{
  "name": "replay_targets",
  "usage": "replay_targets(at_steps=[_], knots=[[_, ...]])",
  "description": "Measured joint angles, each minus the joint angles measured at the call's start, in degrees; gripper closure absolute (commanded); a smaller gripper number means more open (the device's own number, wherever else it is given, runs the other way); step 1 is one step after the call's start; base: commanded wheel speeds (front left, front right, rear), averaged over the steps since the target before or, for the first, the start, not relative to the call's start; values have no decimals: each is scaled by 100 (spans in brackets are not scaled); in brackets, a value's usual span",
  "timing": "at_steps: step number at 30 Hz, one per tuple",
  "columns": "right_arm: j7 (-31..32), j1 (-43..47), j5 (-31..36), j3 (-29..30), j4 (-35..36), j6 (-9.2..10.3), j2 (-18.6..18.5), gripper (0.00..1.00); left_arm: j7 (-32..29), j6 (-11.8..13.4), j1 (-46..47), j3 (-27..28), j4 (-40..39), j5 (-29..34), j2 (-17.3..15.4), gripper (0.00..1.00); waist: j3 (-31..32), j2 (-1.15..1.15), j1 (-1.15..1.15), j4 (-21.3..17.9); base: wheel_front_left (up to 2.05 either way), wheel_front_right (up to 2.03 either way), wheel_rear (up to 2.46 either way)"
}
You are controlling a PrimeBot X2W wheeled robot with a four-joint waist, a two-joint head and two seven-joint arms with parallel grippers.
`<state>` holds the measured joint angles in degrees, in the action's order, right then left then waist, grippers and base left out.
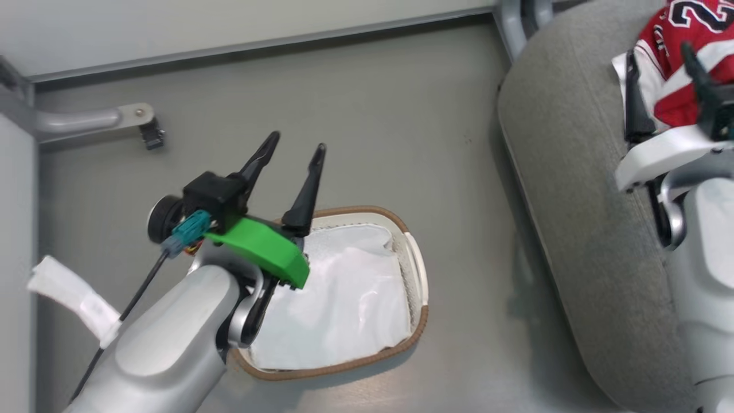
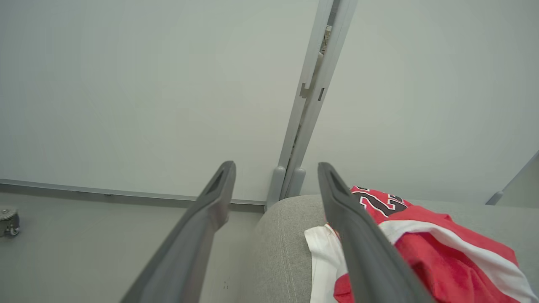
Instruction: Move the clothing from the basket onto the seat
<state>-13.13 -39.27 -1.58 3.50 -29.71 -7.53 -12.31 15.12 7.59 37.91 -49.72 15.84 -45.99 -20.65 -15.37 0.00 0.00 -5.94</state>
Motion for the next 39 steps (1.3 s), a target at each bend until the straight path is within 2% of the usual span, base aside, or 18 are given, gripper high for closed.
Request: replay_targets(at_steps=[11, 18, 22, 27, 39], knots=[[-133, 1089, -109, -81, 131, 0, 666, 0, 3, 49, -1736, 1816, -124, 470, 24, 0, 596, 0, 0, 593, 0, 0, 0], [-181, 2011, -152, 40, 433, 1, 905, 0, 4, -33, -2764, 2755, -252, 844, 304, 0, 934, 0, 0, 818, 0, 0, 0], [-187, 2497, -205, -23, 744, 1, 947, 0, 4, -151, -3192, 3080, -322, 1093, 453, 0, 1082, 0, 0, 886, 0, 0, 0], [-187, 3041, -676, -122, 1115, 1, 951, 0, 4, -310, -3696, 3367, -379, 1296, 600, 0, 1243, 0, 0, 923, 0, 0, 0], [-187, 3515, -870, -236, 1471, 1, 954, 0, 4, -565, -4149, 3795, -422, 1759, 917, 0, 1426, 0, 0, 807, 0, 0, 0]])
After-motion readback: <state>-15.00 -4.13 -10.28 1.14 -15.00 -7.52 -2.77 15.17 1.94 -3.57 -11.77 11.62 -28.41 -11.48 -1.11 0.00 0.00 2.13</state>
